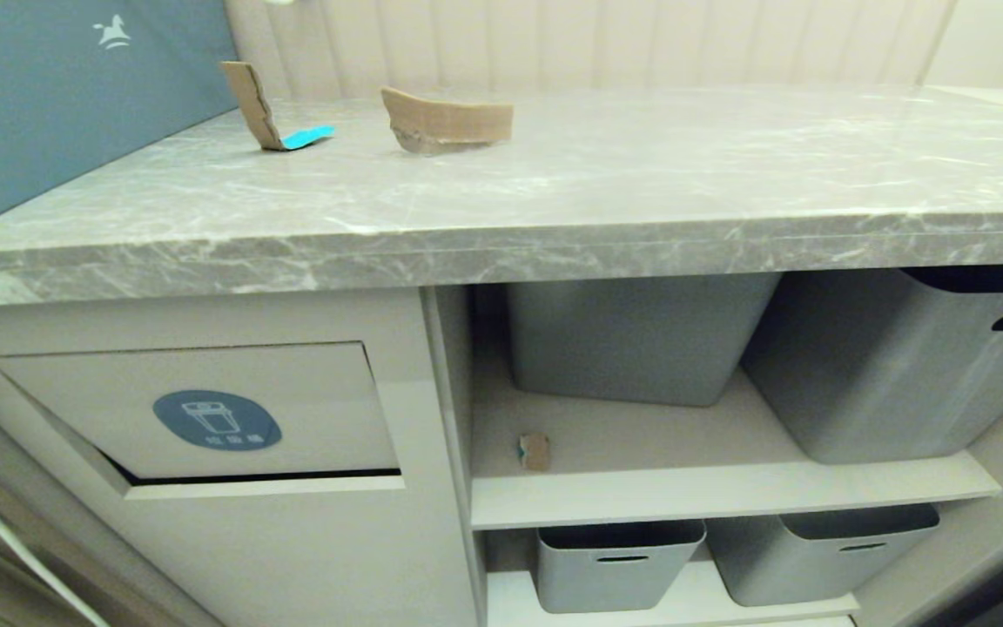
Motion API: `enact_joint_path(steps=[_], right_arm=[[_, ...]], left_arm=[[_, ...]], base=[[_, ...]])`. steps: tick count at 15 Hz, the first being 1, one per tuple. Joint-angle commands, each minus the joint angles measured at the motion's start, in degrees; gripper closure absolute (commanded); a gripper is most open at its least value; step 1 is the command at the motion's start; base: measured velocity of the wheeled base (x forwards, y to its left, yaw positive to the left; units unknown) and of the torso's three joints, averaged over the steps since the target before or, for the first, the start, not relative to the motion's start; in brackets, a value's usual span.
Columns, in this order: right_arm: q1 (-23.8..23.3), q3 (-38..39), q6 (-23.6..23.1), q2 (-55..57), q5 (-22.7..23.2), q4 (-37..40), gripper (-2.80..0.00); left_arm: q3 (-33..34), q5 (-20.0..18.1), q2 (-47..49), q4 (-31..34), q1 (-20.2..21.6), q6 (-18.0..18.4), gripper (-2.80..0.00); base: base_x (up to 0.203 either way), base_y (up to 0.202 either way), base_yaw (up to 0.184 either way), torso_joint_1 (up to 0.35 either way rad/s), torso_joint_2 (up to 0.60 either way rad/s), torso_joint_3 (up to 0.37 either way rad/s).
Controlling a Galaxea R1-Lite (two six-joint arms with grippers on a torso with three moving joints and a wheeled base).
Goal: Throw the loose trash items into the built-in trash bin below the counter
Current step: Pick up the garbage
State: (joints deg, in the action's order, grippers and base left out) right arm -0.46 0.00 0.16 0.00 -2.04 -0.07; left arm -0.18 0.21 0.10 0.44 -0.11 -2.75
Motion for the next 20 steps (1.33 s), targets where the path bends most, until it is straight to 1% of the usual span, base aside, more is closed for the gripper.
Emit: enact_joint_path(steps=[1,5,8,20], right_arm=[[0.0,0.1,-0.1,0.1,0.0,0.0,0.00],[0.0,0.1,-0.3,0.1,0.0,-0.3,0.00],[0.0,0.1,-0.2,0.1,-0.1,-0.5,0.00],[0.0,0.1,0.2,0.1,-0.2,-0.5,0.00]], left_arm=[[0.0,0.1,0.1,0.0,0.0,-0.1,0.00],[0.0,0.1,0.1,0.1,0.0,-0.1,0.00],[-0.1,-0.2,0.1,0.1,-0.1,0.4,0.00],[-0.1,-0.6,0.1,0.1,0.0,0.3,0.00]], base=[[0.000,0.000,0.000,0.004,-0.02,-0.036],[0.000,0.000,0.000,0.050,-0.23,-0.243],[0.000,0.000,0.000,0.182,-0.52,-0.299],[0.000,0.000,0.000,0.192,-0.48,-0.283]])
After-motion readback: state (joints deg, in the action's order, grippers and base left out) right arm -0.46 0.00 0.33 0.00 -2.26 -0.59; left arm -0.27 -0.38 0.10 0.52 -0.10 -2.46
